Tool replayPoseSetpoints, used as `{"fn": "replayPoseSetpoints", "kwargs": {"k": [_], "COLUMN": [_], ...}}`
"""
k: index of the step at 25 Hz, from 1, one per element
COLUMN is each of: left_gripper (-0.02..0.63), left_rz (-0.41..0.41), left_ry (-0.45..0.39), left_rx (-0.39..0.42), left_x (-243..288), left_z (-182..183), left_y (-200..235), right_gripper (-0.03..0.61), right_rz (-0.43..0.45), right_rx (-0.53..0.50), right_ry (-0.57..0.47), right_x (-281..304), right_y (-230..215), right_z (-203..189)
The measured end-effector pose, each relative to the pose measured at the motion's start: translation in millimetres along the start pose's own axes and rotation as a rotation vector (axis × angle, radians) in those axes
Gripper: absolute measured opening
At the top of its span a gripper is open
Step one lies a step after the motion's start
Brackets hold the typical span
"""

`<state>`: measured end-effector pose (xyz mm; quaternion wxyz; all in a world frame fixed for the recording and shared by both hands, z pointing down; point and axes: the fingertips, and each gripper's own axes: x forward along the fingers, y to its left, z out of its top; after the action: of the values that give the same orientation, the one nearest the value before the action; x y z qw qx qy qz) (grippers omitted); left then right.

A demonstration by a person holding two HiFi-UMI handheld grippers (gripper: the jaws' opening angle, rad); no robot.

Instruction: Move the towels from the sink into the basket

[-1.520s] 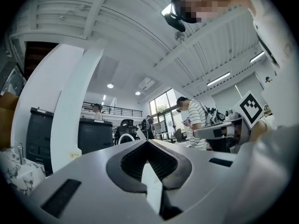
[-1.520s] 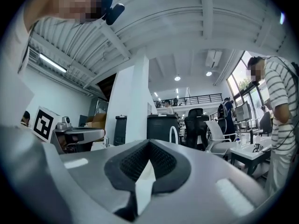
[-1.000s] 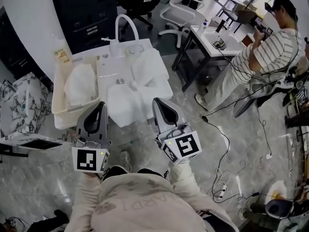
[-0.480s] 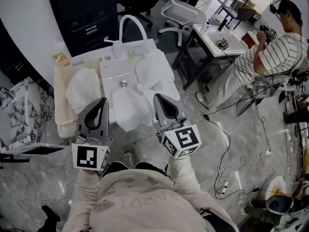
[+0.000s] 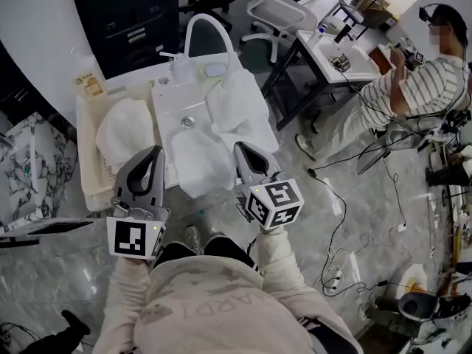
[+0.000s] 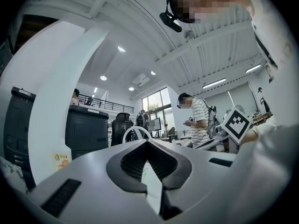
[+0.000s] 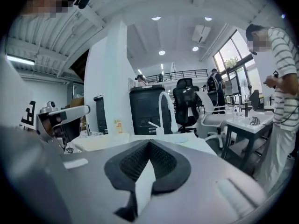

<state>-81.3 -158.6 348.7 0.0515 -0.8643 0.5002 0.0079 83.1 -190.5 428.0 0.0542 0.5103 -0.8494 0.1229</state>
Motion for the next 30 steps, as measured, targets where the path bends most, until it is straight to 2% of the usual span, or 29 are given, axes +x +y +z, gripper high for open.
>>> {"fn": "replayPoseSetpoints", "kwargs": {"k": [10, 11, 12, 14, 19, 24, 30], "left_gripper": [0.006, 0.006, 0.006, 0.006, 0.006, 0.006, 0.006], "left_rz": [0.029, 0.032, 0.034, 0.038, 0.052, 0.056, 0.072], "left_ry": [0.027, 0.029, 0.031, 0.035, 0.045, 0.063, 0.069], "left_rx": [-0.019, -0.020, -0.023, -0.028, -0.042, -0.045, -0.043], "left_x": [10, 12, 14, 19, 29, 36, 39], "left_z": [-13, -13, -14, -14, -17, -21, -27], "left_y": [16, 16, 17, 17, 18, 16, 20], "right_gripper": [0.012, 0.027, 0.096, 0.111, 0.197, 0.287, 0.342], "right_rz": [-0.042, -0.040, -0.036, -0.032, -0.032, -0.060, -0.064], "right_rx": [0.090, 0.104, 0.116, 0.124, 0.105, 0.101, 0.080], "right_ry": [0.251, 0.279, 0.309, 0.370, 0.491, 0.566, 0.647], "right_x": [30, 34, 38, 46, 61, 68, 75], "right_y": [-30, -34, -38, -44, -54, -64, -67], "right_z": [-80, -87, -95, -108, -137, -161, -188]}}
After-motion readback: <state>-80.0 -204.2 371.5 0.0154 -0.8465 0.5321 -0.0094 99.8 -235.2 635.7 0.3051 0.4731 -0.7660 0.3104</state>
